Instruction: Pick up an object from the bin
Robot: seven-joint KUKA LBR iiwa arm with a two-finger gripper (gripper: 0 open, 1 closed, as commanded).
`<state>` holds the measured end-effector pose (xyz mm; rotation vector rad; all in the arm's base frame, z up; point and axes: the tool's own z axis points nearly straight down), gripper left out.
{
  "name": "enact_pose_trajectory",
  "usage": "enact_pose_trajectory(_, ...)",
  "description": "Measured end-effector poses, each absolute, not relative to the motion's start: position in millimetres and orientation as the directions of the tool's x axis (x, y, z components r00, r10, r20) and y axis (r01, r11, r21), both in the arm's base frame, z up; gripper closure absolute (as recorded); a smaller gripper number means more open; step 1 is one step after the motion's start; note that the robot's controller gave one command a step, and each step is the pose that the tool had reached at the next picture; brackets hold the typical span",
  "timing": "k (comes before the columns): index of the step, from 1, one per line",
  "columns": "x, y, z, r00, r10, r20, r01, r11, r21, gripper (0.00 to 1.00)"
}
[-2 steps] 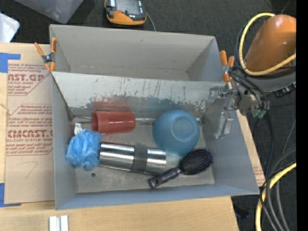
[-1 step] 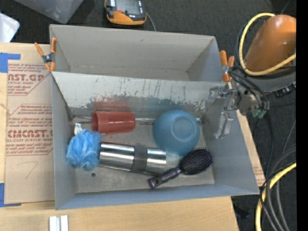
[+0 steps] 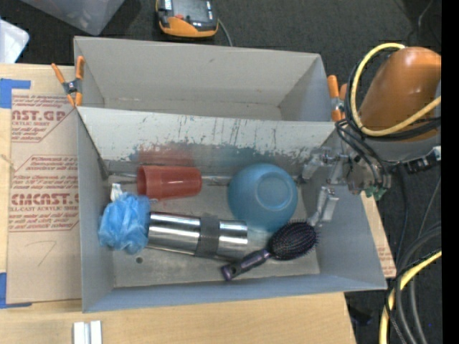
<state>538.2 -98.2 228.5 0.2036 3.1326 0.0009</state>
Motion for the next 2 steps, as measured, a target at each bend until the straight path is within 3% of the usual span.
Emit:
enact_pose_trajectory(1, 545.1, -101, 209, -0.995, 0.1, -0.018, 0.1, 0.995, -0.002, 0.0)
enact_pose_trajectory(2, 543.4, -107, 171, -1.0, 0.028, -0.01, 0.028, 1.0, -0.002, 0.0)
